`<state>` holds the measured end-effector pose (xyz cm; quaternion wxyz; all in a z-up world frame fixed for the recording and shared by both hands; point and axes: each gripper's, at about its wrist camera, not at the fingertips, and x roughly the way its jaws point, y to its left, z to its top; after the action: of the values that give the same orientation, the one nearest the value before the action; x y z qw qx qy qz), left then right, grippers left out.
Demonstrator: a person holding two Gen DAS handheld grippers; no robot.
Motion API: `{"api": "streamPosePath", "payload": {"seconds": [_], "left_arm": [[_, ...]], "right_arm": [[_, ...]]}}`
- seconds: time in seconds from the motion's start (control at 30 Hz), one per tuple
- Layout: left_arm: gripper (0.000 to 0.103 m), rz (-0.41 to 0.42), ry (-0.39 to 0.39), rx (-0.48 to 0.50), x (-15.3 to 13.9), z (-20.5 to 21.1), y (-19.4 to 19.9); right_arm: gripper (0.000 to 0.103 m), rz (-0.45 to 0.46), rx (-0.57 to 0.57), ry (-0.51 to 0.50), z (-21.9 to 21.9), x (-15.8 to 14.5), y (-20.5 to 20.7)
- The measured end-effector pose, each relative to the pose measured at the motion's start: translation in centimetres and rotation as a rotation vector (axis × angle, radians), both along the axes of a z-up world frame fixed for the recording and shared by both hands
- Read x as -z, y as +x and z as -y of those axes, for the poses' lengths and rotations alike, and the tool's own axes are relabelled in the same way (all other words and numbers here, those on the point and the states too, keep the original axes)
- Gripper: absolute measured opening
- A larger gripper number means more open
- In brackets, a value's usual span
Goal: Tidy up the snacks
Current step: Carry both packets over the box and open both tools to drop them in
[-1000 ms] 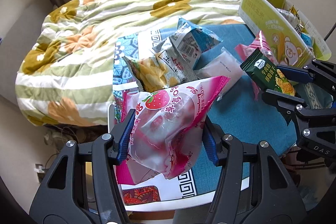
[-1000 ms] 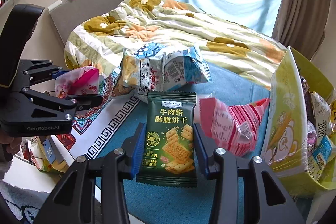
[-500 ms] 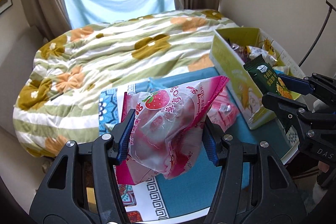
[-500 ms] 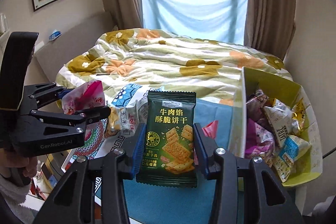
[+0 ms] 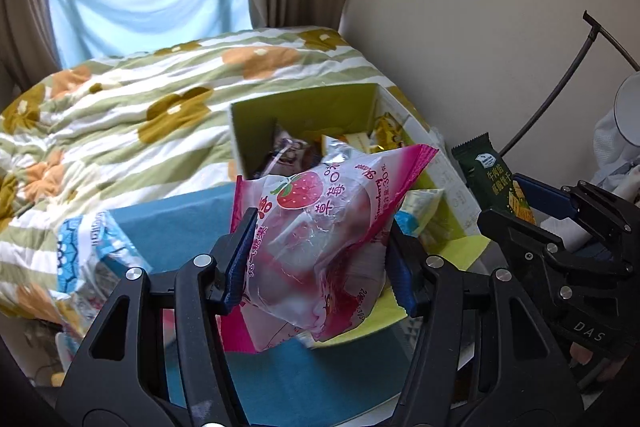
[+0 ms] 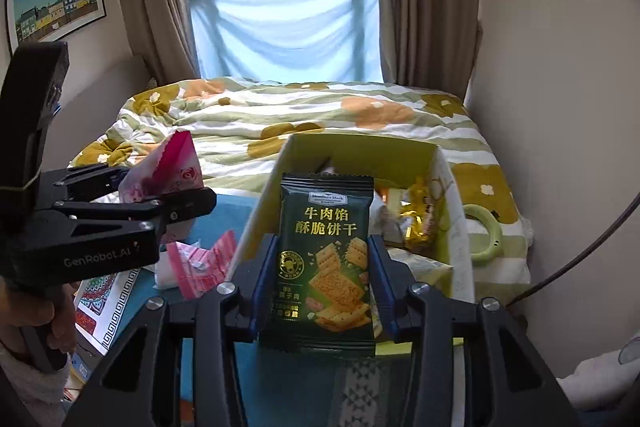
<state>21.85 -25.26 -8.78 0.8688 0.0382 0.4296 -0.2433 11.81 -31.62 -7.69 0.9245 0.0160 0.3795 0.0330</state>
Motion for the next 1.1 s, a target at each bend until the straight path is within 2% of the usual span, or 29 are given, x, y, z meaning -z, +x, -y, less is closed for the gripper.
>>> {"api": "streamPosePath", "payload": {"seconds": [0.1, 0.2, 0.23, 0.33, 0.37, 0.67, 0.87, 1.1], "left_arm": [[0.055, -0.054, -0.008, 0.015, 2.1, 4.0, 0.3], [0.055, -0.092, 0.019, 0.009, 4.0, 6.9, 0.6], [0.062, -0.099, 0.028, 0.005, 4.6, 7.3, 0.7], [0.099, -0.084, 0.060, -0.030, 5.2, 8.0, 0.6], [0.102, -0.073, 0.055, -0.040, 5.2, 7.7, 0.5], [0.102, -0.086, 0.098, -0.170, 4.7, 2.2, -0.5], [0.102, -0.052, 0.133, -0.243, 3.8, -1.2, -1.1], [0.102, -0.055, 0.155, -0.279, 4.4, -3.5, -1.6]], "right_arm": [[0.041, -0.010, 0.025, 0.011, 3.9, 0.2, -0.1], [0.041, -0.030, 0.041, 0.022, 6.9, 1.0, 0.0], [0.041, -0.040, 0.044, 0.030, 7.7, 1.2, 0.1], [0.041, -0.060, 0.040, 0.053, 9.6, 2.1, 0.5], [0.040, -0.064, 0.037, 0.061, 10.1, 2.3, 0.7], [0.041, -0.104, -0.027, 0.111, 10.4, 4.1, 3.2], [0.041, -0.146, -0.097, 0.139, 7.2, 5.8, 5.3], [0.041, -0.199, -0.135, 0.158, 4.3, 7.8, 6.7]]}}
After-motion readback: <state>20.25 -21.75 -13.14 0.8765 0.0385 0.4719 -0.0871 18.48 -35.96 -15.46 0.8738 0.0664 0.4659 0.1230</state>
